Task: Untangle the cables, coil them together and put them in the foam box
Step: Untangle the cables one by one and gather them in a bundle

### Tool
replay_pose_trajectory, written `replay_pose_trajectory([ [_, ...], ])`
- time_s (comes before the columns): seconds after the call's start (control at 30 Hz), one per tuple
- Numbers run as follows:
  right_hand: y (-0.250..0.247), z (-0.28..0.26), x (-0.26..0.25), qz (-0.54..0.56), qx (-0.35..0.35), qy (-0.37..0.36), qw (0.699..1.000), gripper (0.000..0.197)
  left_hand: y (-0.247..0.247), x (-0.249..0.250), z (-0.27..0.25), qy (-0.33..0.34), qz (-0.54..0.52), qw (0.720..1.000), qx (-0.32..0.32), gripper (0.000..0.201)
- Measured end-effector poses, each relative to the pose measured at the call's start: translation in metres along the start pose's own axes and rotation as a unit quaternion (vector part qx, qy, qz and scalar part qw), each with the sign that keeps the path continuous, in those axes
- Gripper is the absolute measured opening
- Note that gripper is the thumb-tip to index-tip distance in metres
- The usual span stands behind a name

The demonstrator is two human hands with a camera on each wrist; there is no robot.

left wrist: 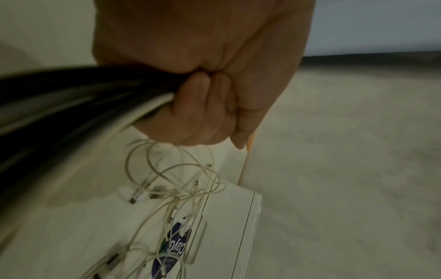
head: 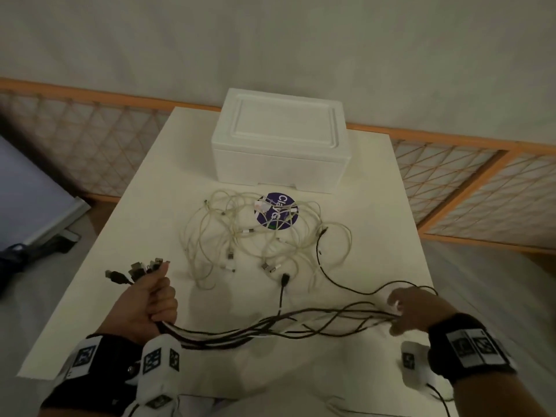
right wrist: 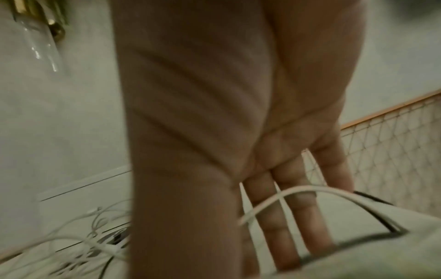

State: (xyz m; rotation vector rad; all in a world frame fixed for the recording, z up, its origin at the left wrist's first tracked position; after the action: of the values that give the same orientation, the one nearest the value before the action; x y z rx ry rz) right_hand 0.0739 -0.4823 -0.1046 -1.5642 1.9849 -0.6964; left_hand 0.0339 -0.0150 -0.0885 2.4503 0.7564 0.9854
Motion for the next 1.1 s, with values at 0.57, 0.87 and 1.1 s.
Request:
replay_pose_trajectory([
  [0.57, 0.034, -0.071, -0.247, -0.139, 0.046, -0.418, 0.897, 0.019, 0.099, 0.033, -0.037, 0.020, -0.040, 0.963, -0.267, 0.047],
  [0.87, 0.016, -0.034, -0.149, 0.300, 0.188, -0.338, 0.872, 0.062, 0.047, 0.016, -0.023, 0.057, -0.001, 0.987, -0.151, 0.048],
  [1.1, 0.015, 0.007, -0.076, 0.346, 0.308, 0.036, 0.886, 0.066, 0.038, 0.004, -0.016, 0.059, 0.020, 0.997, -0.051, 0.066],
])
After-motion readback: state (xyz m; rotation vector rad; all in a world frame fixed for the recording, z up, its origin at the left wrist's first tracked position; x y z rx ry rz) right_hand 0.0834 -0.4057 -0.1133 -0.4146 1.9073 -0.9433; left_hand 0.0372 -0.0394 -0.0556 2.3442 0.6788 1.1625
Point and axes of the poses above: each hand's wrist, its own z-axis towards the middle knuckle, its own y-axis out of the palm, x = y × z, the point moved 8 cm from there along z, towards the middle knuckle, and after that the axes turned 9 degrees about z, right-handed, at the moved point
